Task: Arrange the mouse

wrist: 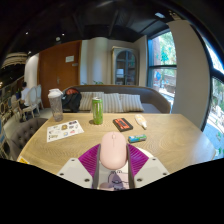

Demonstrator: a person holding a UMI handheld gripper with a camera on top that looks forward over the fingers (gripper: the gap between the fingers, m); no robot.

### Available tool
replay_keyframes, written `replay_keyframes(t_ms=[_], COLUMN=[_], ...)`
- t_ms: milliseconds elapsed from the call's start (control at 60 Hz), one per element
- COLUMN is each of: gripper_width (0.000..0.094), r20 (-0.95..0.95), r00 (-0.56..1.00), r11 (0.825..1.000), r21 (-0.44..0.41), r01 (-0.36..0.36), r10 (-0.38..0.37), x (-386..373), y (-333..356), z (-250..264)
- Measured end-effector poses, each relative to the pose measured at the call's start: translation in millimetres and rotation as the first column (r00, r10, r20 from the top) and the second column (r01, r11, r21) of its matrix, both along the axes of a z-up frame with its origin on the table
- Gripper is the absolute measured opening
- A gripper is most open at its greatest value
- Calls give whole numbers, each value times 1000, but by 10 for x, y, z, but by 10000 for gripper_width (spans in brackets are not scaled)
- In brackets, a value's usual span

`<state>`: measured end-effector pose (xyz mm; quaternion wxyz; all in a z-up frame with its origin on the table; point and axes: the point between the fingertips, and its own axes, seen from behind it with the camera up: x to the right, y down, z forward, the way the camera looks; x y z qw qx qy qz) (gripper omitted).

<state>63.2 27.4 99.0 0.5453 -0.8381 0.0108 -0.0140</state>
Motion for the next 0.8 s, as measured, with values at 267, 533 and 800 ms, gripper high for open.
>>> replay_keyframes(t_ms=[267,533,800], gripper_width=[410,426,853], r20=[0,-64,-100], r00=[999,997,995], r11=[984,971,976], r21=[-174,-239,-218], r01=[43,25,-9], r10=[-44,-41,-13], x=[450,517,426], y=[144,90,60], z=[-814,-1107,-1053])
